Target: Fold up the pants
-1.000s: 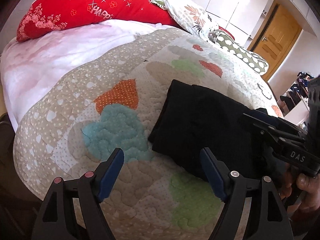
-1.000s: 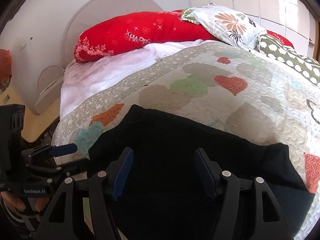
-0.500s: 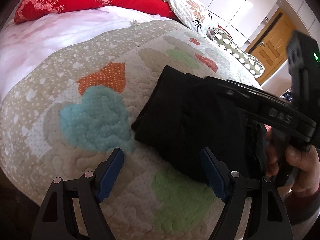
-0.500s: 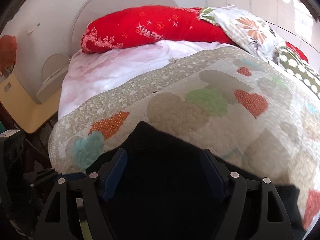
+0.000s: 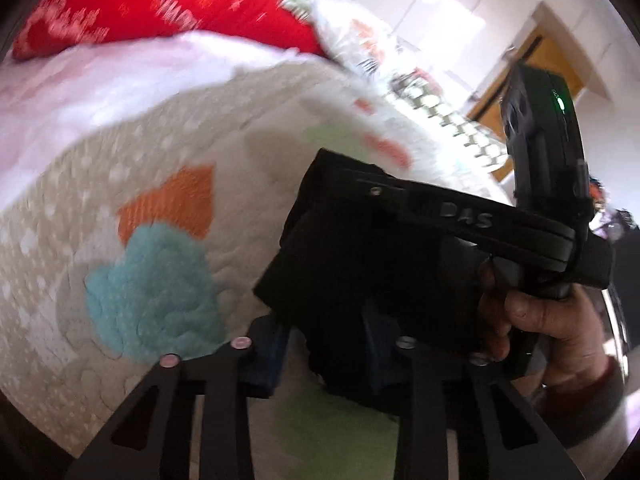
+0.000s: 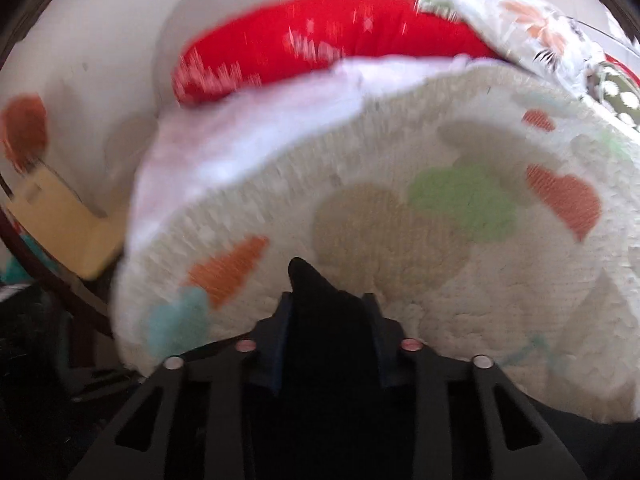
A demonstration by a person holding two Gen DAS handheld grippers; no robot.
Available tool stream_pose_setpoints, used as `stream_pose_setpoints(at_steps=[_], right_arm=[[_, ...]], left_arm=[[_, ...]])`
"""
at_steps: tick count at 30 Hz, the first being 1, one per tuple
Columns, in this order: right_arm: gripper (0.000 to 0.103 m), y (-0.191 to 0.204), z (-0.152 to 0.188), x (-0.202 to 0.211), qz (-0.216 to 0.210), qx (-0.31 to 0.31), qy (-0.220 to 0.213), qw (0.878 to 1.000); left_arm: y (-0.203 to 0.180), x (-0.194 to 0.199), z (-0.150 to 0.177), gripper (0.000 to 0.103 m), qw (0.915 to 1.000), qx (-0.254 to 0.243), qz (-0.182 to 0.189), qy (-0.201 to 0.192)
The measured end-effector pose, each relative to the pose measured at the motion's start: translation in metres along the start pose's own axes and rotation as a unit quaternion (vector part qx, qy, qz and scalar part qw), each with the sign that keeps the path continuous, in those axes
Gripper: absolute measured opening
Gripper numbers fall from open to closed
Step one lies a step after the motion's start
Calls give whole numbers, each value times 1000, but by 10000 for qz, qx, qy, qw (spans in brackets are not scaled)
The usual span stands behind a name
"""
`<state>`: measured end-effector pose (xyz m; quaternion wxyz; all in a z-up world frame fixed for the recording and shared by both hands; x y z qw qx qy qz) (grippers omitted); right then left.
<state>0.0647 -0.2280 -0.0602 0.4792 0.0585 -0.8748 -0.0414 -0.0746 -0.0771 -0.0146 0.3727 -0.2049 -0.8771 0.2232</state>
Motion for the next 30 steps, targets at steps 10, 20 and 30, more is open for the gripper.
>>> stream_pose_setpoints(at_steps=[10, 20, 30], right_arm=[[28, -130, 43, 198, 254, -1454, -1673, 9748], [76, -245, 193, 229, 1517, -3441, -1050, 9206], [30, -186, 189, 170, 770, -2977, -455, 9505]], left_arm=[[-191, -12, 21, 27, 9662, -2097, 1500, -6], [-224, -81, 101, 61, 9278, -2747, 2040, 1488], [-162, -53, 56, 79, 9594, -2431, 1185, 797]])
Point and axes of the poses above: each gripper's, at about its wrist camera, not at the fingertips, and x roughly against the way its jaws point, y to its left, z to its underside, the point moved 9 cm from there along -x, roughly the way its jaws point, and after that the axes turned 15 degrees about z, right-handed, at the moved point
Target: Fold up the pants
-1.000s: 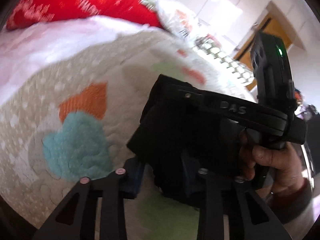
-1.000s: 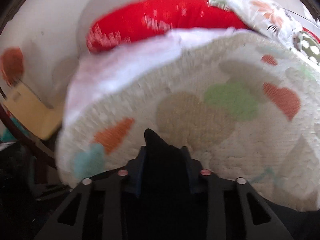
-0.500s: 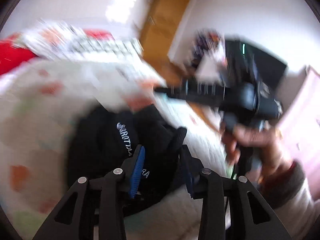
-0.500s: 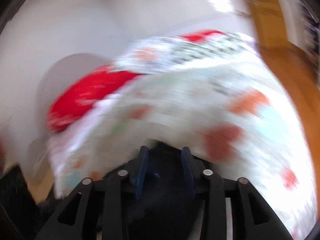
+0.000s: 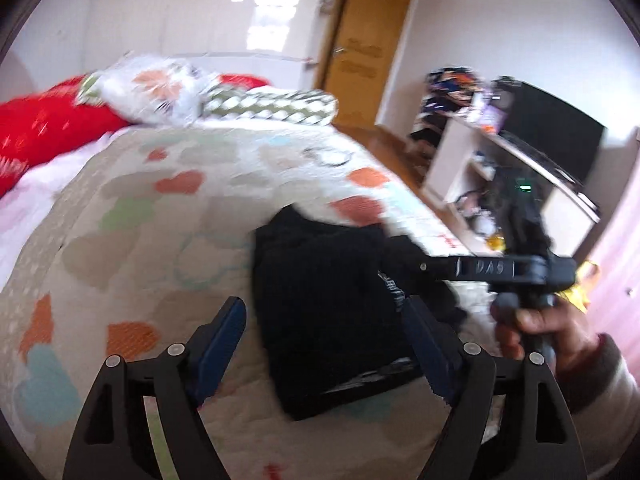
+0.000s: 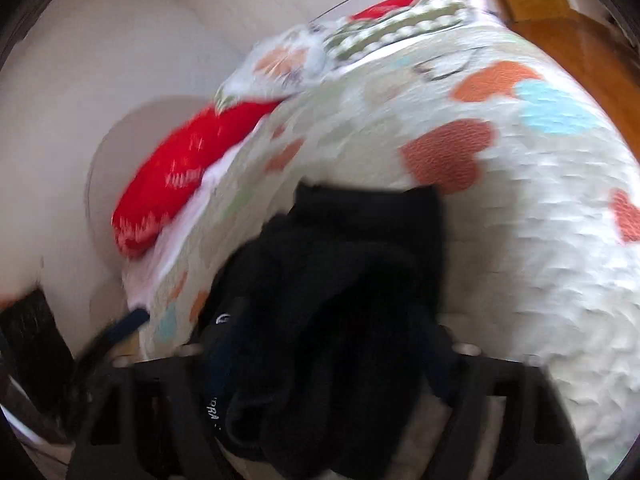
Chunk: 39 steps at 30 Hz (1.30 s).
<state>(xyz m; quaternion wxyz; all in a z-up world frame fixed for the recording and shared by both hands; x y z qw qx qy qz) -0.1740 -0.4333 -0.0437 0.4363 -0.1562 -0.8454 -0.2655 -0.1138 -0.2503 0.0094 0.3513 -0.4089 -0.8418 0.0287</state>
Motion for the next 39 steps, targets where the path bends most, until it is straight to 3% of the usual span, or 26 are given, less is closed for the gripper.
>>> stream_pose_setpoints(at_steps=[1, 6, 7, 8, 10, 11, 14, 15, 17, 20, 22, 25, 27, 29, 33, 37, 39], right_arm=[[24, 8, -2, -1, 89, 218, -66, 9997], [24, 24, -17, 45, 641, 1104, -832, 9883], [24, 21, -14, 44, 743, 1162, -777, 9874], [28, 10, -4, 34, 820, 1177, -448, 9886], [40, -13, 15, 13, 1163, 1155, 182, 9863], [48, -20, 16, 12, 1265, 1139, 251, 9851], [49, -22, -2, 37, 1209, 936, -138, 9881], [50, -14, -19, 50, 1168, 952, -455, 9875], [56, 3, -38, 55, 945, 1056, -646, 9878], [57, 37, -59, 31, 578, 1471, -495, 9862], [56, 60, -61, -12, 403, 1795, -15, 9829], [50, 73, -55, -67, 404, 2039, 634, 9761], [20, 72, -50, -84, 299, 2103, 854, 9734], [11, 74, -52, -88, 403, 2296, 794, 9692], [3, 83, -71, -81, 592, 2592, 263, 9637], [0, 74, -67, -121, 922, 2559, 437, 9613], [0, 69, -76, -113, 784, 2275, 363, 9699]], left_arm=[[5, -2, -2, 79, 9999, 142, 1, -2], [-15, -12, -5, 80, 9994, 256, 102, -189], [-19, -25, -1, 80, 9995, 268, 168, -82], [-18, -27, 6, 80, 9995, 269, 191, 22], [-17, -54, 20, 78, 9987, 234, 147, 439], [-14, -57, 21, 78, 9984, 214, 145, 508], [-18, -65, 16, 79, 9987, 106, 103, 481], [-17, -69, 15, 79, 9986, 138, 104, 502], [-16, -77, 16, 79, 9983, 148, 68, 555], [-21, -74, 23, 80, 9984, 68, 5, 557], [-23, -67, 24, 80, 9985, 37, -4, 548], [-20, -51, 33, 81, 9985, 55, 48, 539], [-18, -53, 35, 82, 9983, 68, 42, 583], [-16, -52, 35, 82, 9982, 95, 103, 576], [-11, -53, 31, 84, 9984, 274, 222, 439], [-6, -63, 36, 84, 9975, 260, 98, 652], [-7, -59, 36, 84, 9969, 296, 177, 704]])
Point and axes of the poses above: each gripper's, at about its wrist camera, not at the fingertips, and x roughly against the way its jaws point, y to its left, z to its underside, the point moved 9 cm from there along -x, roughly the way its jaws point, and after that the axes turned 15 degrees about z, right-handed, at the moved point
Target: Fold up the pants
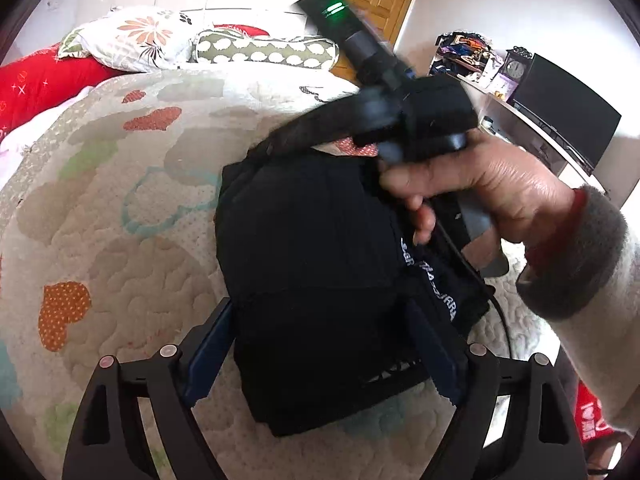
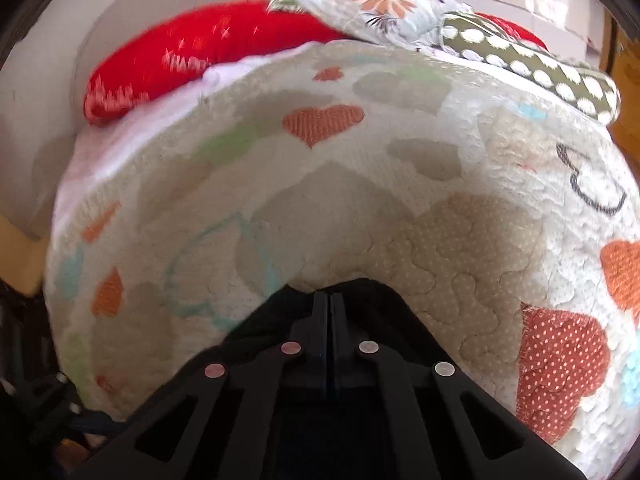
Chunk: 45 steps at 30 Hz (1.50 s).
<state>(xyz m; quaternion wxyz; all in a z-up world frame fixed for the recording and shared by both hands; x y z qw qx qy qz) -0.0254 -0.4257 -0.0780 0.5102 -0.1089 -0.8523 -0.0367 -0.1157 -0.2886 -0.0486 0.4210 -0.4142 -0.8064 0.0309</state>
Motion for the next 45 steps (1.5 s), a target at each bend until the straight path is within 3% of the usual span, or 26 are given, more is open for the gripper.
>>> stream_pose_setpoints(at_steps=[4, 7, 9, 12, 14, 17, 23, 27, 32, 37, 40, 45], right_arm=[[6, -37, -6, 58, 76, -600, -501, 9969], [12, -45, 14, 103, 216, -491, -694, 9961], [26, -40, 37, 119, 159, -450, -718, 9963], [25, -28, 74, 110, 158, -385, -408, 9983], [21, -30, 95, 91, 549, -304, -169, 9979], [21, -43, 101, 83, 560, -764, -302, 9950], [25, -35, 103, 114, 657, -785, -381, 9940], [35, -24, 116, 138, 551, -810, -529, 9938], [35, -15, 152, 120, 644, -752, -227, 9948], [36, -21, 143, 140, 570, -985, -362, 9928], [44, -25, 132, 148, 597, -1080, -564, 9908], [46, -28, 113, 140, 745, -1153, -695, 9881]], left_arm=[[1, 24, -14, 84, 9997, -98, -83, -200], [9, 34, -31, 85, 9989, -75, -195, -409], [16, 29, -37, 85, 9988, -8, -300, -396], [19, 11, -38, 85, 9994, -8, -294, -204], [20, -8, -34, 85, 9993, -24, -372, 39], [20, -27, -28, 85, 9987, -2, -438, 244], [13, -12, -36, 85, 9984, 82, -549, 89], [12, -8, -34, 85, 9976, -13, -691, 102], [13, -5, -27, 85, 9979, 61, -637, 120], [12, 5, -30, 85, 9976, 47, -684, 47], [13, 11, -31, 85, 9974, 36, -724, 2], [17, 19, -30, 85, 9970, 42, -777, -40]])
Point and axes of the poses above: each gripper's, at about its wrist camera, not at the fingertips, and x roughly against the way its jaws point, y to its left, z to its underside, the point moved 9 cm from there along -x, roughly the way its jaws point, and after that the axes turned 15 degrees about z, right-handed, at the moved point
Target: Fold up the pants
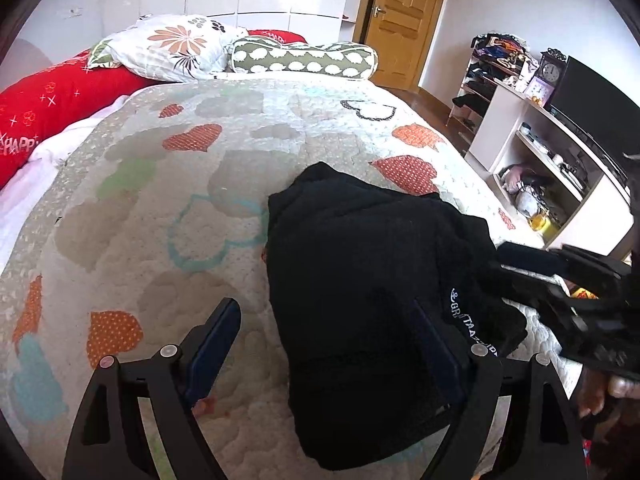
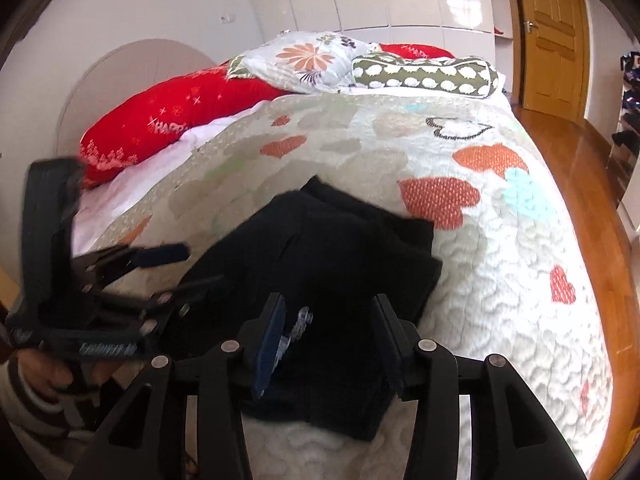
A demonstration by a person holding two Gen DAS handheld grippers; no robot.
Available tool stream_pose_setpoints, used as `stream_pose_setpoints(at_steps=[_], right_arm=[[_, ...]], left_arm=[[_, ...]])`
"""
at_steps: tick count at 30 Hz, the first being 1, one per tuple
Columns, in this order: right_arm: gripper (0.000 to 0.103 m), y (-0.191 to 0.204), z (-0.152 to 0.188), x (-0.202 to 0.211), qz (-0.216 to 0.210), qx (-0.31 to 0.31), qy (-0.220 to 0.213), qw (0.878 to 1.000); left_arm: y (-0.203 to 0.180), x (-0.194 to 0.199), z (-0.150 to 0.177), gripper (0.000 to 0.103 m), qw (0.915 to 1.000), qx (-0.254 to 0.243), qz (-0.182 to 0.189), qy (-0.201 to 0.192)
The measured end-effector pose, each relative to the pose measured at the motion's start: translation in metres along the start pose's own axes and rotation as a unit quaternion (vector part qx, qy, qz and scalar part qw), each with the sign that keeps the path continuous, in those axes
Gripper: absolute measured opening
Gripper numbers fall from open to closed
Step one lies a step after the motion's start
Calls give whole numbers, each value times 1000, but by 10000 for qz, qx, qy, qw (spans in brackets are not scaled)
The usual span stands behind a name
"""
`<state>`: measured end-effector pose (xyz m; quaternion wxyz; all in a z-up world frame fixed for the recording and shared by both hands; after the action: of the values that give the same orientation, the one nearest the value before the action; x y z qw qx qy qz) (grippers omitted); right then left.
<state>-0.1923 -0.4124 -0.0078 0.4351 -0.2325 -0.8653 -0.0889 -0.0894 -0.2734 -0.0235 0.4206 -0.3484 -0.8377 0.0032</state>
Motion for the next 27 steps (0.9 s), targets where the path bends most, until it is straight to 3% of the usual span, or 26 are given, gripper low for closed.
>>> stream_pose_setpoints(at_steps=[3, 6, 18, 26, 27], right_arm=[[50, -5, -6, -20, 131, -106, 41, 9999], [54, -15, 8, -51, 297, -183, 577, 9977], [61, -16, 12, -1, 102, -296, 140, 9994], [62, -12, 18, -7, 93, -327, 269, 9991], [67, -12, 18, -8, 92, -331, 276, 9990]], left_arm=[[4, 3, 1, 85, 10000, 6, -33, 15], [9, 4, 1, 85, 10000, -30, -33, 36], [17, 6, -2, 85, 9999, 101, 48, 1], [19, 4, -4, 85, 10000, 39, 48, 12], [19, 4, -4, 85, 10000, 47, 68, 20]])
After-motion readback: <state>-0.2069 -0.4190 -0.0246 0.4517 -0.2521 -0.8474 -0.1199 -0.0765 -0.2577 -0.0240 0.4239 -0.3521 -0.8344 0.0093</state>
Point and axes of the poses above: each gripper's, at about its wrist camera, not at the fingertips, and x roughly against the way its jaws point, y to its left, z to its underside, the point moved 9 cm from there along -x, roughly the way its jaws point, and after that the axes turned 15 degrees about z, right-handed, at the moved point
